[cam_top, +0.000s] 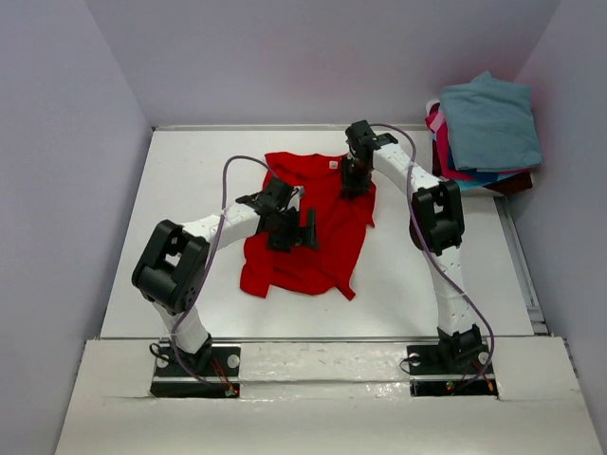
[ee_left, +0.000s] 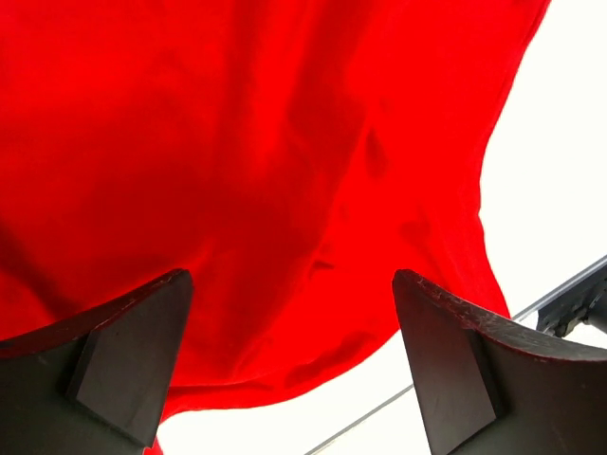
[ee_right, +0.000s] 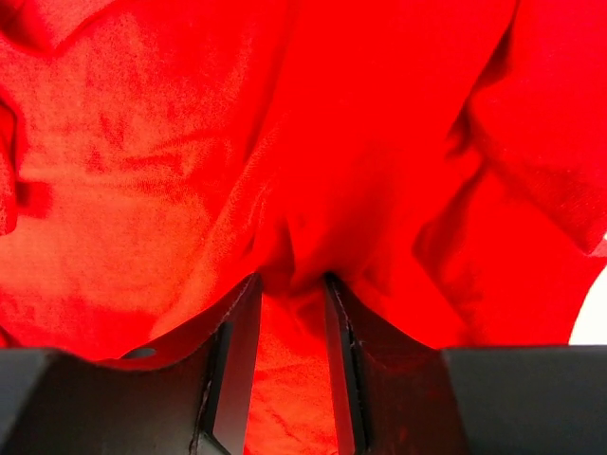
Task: Fold and stack the t-shirts
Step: Flatten the tshirt out
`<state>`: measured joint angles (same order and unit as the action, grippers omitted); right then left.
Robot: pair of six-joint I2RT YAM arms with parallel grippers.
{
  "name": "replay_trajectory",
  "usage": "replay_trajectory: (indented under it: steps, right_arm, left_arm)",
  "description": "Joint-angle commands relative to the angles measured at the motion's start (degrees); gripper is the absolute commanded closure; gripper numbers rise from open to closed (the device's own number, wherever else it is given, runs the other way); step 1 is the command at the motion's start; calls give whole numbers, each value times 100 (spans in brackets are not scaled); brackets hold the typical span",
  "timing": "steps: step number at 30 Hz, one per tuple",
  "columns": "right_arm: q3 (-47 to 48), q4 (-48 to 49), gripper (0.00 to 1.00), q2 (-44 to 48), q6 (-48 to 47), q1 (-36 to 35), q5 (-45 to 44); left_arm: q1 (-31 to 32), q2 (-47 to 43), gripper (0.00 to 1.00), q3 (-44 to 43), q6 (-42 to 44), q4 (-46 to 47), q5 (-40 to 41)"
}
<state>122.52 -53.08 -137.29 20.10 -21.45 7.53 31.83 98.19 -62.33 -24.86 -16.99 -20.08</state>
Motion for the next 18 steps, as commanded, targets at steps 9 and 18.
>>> replay_trajectory:
  steps: [9,18]
  right_arm:
    - [-466,325,65,98,-129,-17,-146]
    - [-1221,377,70,422,-138,-17,-550]
  left_arm:
    - [7,-160,2,572,-203,-181,-339]
    - [7,-310,3,968,-291,-269,-85]
